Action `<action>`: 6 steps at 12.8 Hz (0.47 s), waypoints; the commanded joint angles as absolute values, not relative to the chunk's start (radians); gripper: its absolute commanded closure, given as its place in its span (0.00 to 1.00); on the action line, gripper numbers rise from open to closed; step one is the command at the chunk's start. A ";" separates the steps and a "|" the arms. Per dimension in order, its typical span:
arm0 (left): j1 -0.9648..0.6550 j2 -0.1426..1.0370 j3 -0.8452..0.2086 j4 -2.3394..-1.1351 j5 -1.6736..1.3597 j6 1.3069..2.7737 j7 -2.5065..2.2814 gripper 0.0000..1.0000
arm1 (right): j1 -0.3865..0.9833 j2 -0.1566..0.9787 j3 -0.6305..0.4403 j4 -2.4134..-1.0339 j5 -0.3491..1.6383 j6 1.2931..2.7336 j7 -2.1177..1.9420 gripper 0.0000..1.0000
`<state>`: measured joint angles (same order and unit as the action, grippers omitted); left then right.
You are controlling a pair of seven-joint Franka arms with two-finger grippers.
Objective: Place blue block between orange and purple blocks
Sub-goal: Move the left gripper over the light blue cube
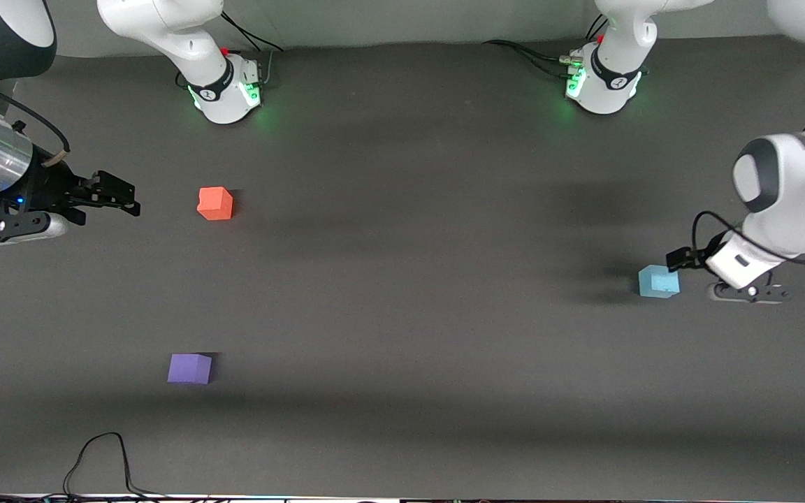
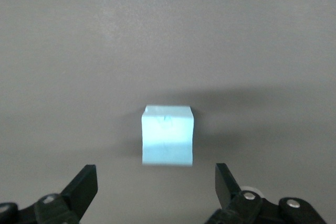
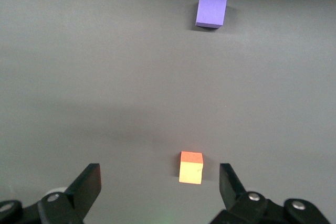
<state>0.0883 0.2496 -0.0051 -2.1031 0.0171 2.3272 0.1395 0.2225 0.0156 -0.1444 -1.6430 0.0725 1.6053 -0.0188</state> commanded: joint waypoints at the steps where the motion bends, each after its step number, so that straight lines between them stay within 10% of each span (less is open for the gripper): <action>1: 0.089 0.300 -0.003 -2.169 0.025 2.478 0.155 0.00 | 0.222 0.011 -0.144 -1.649 0.087 1.615 -0.029 0.00; 6: 0.089 0.377 -0.003 -2.210 0.023 2.609 0.153 0.00 | 0.219 0.005 -0.147 -1.641 0.092 1.614 -0.031 0.00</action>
<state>0.0883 0.3816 -0.0048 -2.1711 0.0172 2.5545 0.1402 0.2224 0.0141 -0.1444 -1.6441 0.0725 1.6085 -0.0188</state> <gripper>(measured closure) 0.000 0.000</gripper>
